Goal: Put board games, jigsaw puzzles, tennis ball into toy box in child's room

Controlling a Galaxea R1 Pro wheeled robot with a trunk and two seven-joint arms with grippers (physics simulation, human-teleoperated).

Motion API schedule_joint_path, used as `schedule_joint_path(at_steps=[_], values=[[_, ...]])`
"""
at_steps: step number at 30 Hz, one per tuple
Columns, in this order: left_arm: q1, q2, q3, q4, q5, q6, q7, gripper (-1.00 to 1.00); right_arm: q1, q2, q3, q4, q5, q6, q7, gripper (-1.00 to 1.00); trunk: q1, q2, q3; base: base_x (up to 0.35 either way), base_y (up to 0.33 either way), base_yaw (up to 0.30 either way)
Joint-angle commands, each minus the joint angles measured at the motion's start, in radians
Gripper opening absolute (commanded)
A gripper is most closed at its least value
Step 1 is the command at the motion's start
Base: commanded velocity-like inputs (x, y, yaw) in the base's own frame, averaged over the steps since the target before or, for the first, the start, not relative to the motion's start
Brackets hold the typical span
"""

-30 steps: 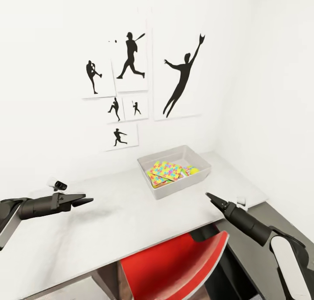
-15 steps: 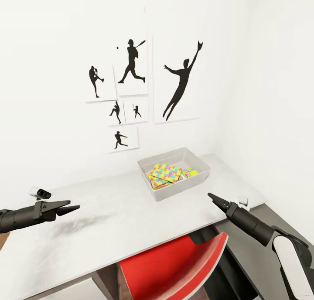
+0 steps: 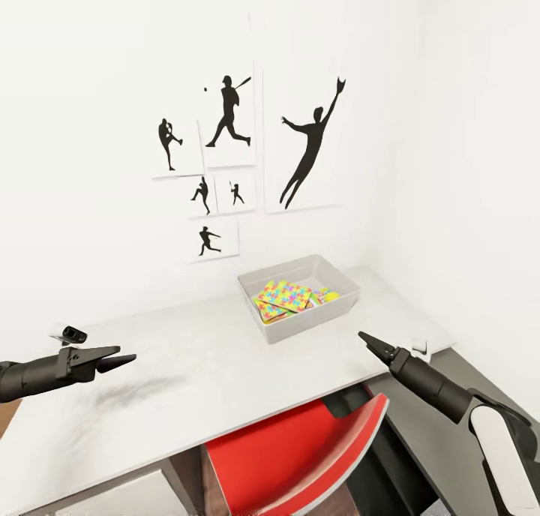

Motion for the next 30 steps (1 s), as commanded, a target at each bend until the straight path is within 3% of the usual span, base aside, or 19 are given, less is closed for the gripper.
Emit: schedule_joint_path(at_steps=[1, 8, 14, 30], values=[[-0.001, 0.0, 0.0, 0.0, 0.0, 0.011, -0.003, 1.0, -0.001, 0.0, -0.003, 0.0, -0.001, 0.006, 0.001, 1.0, 0.001, -0.002, -0.002, -0.02, 0.0, 0.0], [-0.001, 0.001, 0.001, -0.001, 0.0, 0.01, -0.003, 1.0, -0.001, 0.0, -0.016, 0.023, -0.001, 0.004, -0.002, 1.0, 0.001, -0.002, -0.002, -0.005, 0.0, 0.0], [-0.001, -0.001, 0.0, -0.001, 0.001, 0.008, -0.003, 1.0, -0.001, 0.0, -0.057, 0.045, 0.001, 0.006, 0.003, 1.0, 0.001, -0.002, 0.003, 0.0, 0.0, -0.037], [-0.001, -0.002, 0.0, 0.0, 0.006, 0.001, -0.003, 1.0, -0.001, 0.0, -0.068, 0.047, 0.001, 0.007, 0.004, 1.0, 0.001, -0.002, 0.007, -0.068, 0.015, -0.022]])
